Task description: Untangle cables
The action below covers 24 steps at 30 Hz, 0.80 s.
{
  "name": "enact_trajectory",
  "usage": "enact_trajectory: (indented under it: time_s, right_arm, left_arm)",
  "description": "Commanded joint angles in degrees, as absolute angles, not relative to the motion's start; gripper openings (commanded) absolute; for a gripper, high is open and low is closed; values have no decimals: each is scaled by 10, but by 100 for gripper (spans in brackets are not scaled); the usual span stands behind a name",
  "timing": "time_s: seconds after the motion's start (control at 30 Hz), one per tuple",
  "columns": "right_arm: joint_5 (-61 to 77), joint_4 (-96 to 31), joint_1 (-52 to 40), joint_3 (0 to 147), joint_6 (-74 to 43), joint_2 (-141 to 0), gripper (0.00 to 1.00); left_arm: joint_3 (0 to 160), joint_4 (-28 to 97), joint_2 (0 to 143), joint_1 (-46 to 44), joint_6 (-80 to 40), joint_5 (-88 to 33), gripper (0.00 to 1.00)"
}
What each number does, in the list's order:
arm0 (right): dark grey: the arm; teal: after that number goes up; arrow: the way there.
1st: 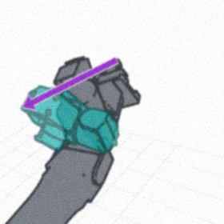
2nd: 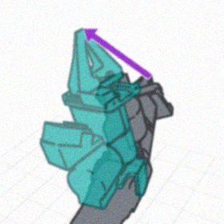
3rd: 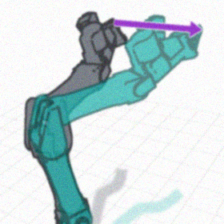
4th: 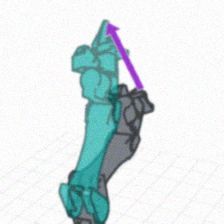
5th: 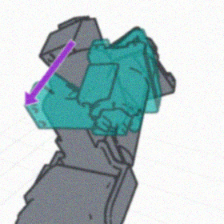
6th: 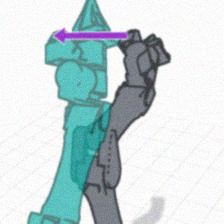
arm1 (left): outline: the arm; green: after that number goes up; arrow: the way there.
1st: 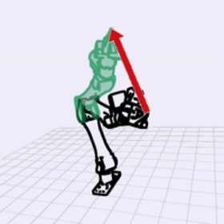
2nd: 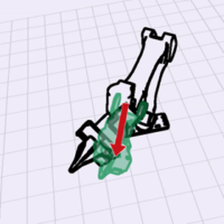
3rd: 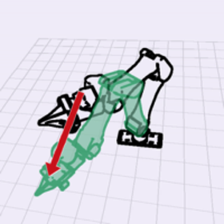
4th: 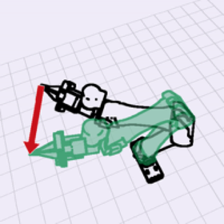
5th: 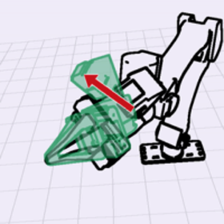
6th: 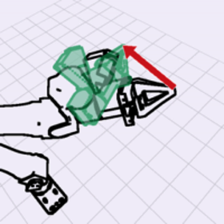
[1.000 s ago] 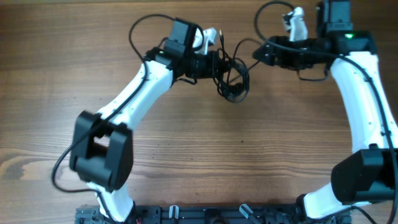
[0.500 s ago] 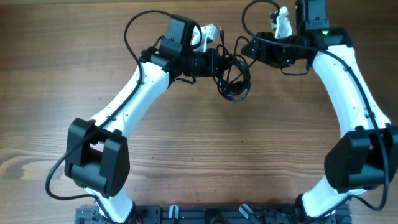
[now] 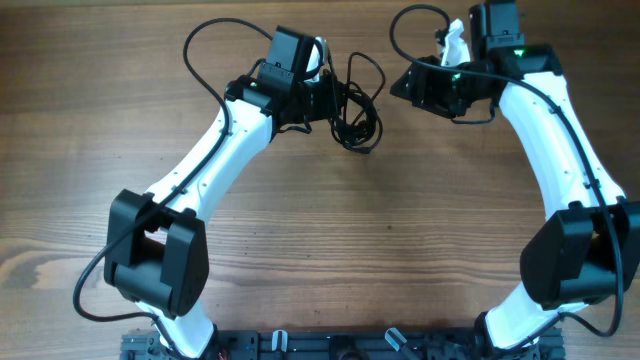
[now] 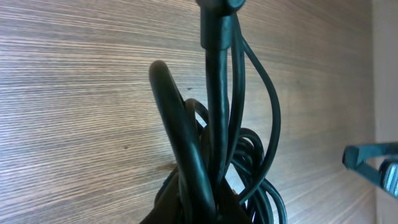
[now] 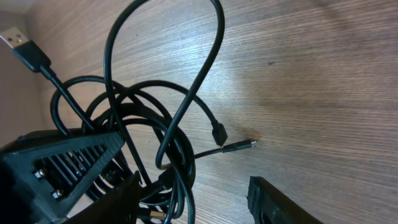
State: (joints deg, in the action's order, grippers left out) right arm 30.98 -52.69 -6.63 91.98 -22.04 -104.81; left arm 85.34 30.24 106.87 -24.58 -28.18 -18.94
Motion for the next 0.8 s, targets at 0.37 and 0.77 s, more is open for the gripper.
enact_trajectory:
  time_s: [0.37, 0.77]
  right_arm:
    - [278, -428, -117, 932, -300, -1153, 44]
    - [381, -391, -86, 935, -269, -1117, 4]
  left_arm:
    - [855, 307, 1058, -253, -292, -172, 4]
    - [855, 316, 1058, -253, -292, -145, 4]
